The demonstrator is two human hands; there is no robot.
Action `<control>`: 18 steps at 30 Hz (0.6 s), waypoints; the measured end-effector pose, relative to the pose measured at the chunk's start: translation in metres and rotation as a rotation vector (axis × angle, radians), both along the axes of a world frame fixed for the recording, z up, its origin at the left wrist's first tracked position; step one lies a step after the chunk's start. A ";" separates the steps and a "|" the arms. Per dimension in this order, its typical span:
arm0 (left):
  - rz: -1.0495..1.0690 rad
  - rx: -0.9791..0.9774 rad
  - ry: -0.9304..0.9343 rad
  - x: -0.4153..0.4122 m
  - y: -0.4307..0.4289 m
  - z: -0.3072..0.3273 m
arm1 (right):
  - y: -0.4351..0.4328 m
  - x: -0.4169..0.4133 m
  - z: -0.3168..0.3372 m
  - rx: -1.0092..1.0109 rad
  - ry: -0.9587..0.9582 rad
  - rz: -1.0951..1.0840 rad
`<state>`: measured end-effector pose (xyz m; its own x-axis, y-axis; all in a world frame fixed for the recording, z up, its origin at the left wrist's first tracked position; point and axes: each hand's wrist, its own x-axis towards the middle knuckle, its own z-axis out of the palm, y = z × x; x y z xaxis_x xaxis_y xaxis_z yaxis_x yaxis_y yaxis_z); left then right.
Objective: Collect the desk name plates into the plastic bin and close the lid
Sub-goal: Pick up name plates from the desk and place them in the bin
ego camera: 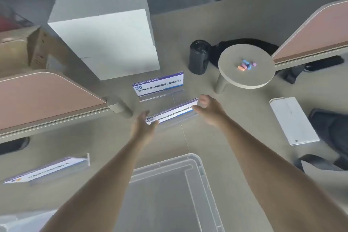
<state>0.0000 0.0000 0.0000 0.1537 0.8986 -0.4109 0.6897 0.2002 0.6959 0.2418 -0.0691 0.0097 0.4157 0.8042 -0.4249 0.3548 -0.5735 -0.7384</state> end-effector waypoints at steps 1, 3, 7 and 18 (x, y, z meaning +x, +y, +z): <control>0.006 0.056 0.019 0.000 0.001 0.000 | 0.002 0.001 -0.004 0.030 0.007 0.003; 0.034 0.111 0.058 -0.002 0.003 -0.001 | 0.004 0.003 -0.012 0.071 -0.004 0.013; 0.001 0.121 0.087 -0.010 0.003 0.006 | 0.005 0.002 -0.016 0.146 -0.094 0.043; -0.083 0.205 0.098 -0.064 -0.014 0.064 | -0.012 -0.027 0.043 0.302 -0.100 0.143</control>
